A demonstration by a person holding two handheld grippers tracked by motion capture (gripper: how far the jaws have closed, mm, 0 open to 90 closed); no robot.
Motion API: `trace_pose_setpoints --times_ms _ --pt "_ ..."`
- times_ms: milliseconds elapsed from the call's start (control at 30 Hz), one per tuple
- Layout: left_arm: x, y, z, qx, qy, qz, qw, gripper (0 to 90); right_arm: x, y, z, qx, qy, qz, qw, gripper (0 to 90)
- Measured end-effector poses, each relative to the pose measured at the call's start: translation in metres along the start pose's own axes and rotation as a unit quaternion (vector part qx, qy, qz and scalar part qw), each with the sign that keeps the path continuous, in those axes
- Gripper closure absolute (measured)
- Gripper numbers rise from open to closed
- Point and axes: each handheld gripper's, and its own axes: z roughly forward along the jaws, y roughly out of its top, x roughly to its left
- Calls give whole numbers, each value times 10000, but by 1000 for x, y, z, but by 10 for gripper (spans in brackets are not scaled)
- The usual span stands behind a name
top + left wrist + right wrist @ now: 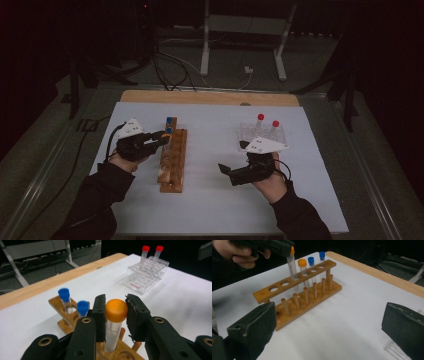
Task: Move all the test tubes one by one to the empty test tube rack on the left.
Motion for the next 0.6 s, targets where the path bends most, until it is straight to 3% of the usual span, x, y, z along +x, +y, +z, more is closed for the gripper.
trace_pose_setpoints --times_ms 233,600 --pt "1 -10 5 115 -2 -85 9999 717 -1 0 -1 -12 14 34 10000 0" --pt "-2 -17 14 352 54 16 9994 715 -1 0 -1 -17 8 12 10000 0"
